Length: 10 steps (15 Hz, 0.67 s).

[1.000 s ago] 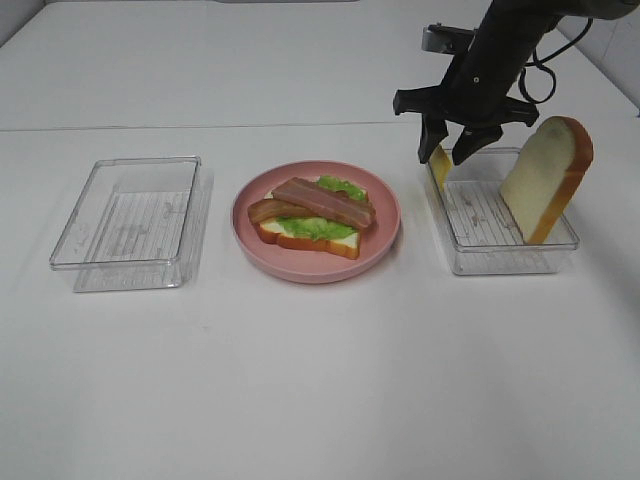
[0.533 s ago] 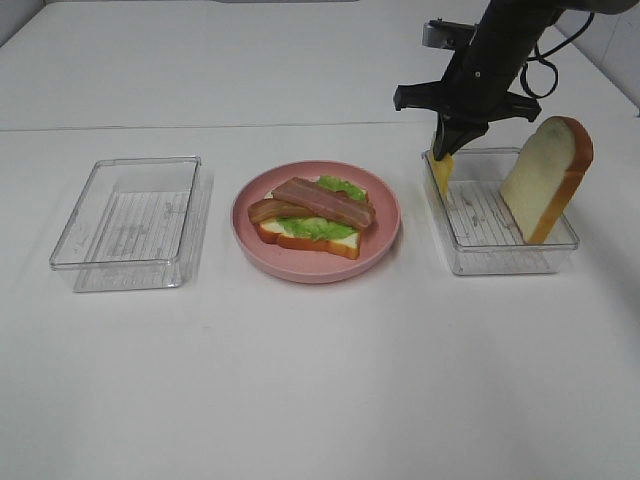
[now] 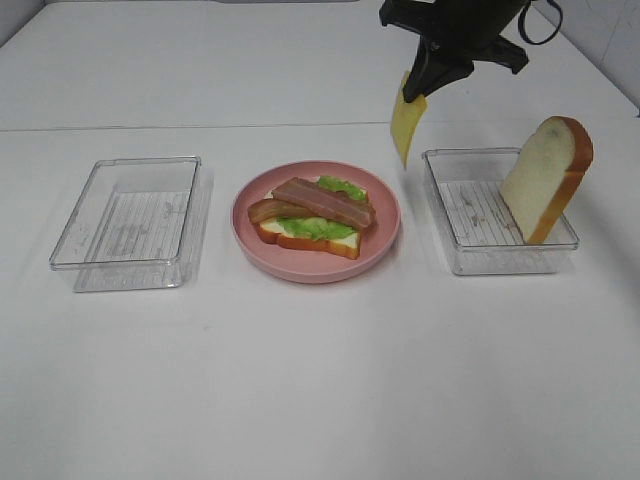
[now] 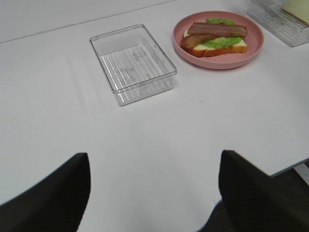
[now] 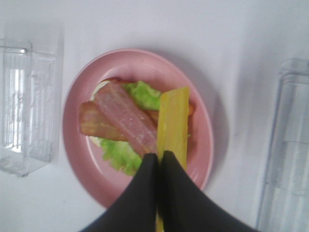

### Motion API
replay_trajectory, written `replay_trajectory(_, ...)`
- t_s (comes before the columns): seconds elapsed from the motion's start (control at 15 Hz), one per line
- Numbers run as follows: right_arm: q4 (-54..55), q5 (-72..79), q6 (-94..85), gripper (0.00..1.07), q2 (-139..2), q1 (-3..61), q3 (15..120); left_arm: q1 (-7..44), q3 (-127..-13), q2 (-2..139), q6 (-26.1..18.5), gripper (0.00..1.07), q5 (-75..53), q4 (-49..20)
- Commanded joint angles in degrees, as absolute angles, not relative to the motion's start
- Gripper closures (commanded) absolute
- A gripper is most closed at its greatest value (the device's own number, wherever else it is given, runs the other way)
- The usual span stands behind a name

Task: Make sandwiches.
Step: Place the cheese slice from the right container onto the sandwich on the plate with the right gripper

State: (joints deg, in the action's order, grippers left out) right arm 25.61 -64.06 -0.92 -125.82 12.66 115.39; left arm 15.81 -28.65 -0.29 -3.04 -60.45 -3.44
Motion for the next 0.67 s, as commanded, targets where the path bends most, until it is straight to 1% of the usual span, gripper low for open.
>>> replay_trajectory(0.07, 29.6, -64.8, -3.3, 1.07, -125.8, 15.5, 115.6, 15.8, -28.5, -1.5, -3.0, 0.36, -59.9, -3.7)
replay_trajectory(0.4, 34.1, -61.2, -3.8, 1.07, -127.5, 22.2, 115.6, 15.8, -28.5, -1.5, -3.0, 0.36, -59.9, -3.7)
replay_trajectory(0.67, 39.9, -57.8, -3.5, 1.07, -131.8, 24.1, 115.6, 15.8, -28.5, -1.5, -3.0, 0.36, -59.9, -3.7)
